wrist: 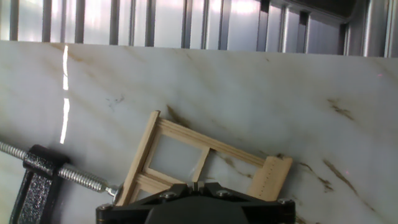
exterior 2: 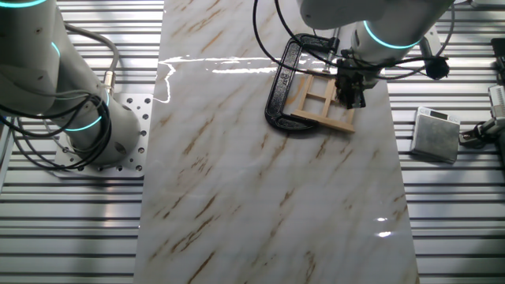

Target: Open a sliding window

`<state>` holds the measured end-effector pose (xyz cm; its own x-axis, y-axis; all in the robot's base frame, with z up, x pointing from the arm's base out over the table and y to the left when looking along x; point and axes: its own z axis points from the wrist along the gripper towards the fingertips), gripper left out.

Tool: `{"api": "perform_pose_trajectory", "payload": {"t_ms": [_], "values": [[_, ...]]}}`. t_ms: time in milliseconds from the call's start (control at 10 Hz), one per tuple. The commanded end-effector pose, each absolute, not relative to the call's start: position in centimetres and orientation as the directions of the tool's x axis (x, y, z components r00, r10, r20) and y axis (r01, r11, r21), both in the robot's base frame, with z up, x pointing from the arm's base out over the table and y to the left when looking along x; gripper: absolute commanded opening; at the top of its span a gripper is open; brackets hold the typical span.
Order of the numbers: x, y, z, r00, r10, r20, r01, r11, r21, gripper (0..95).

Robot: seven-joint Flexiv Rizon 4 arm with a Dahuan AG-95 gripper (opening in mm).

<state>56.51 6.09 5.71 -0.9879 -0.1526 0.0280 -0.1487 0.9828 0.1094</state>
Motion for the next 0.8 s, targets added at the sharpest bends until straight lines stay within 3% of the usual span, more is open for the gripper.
{"api": "perform_pose_trajectory", "payload": {"t_ms": [100,800], "values": [[56.9,3.4,6.0,-0.978,-0.208,0.029,-0.203,0.973,0.110,0.0],[61.2,-5.6,4.9,-0.926,-0.377,0.016,-0.373,0.921,0.109,0.0]]}}
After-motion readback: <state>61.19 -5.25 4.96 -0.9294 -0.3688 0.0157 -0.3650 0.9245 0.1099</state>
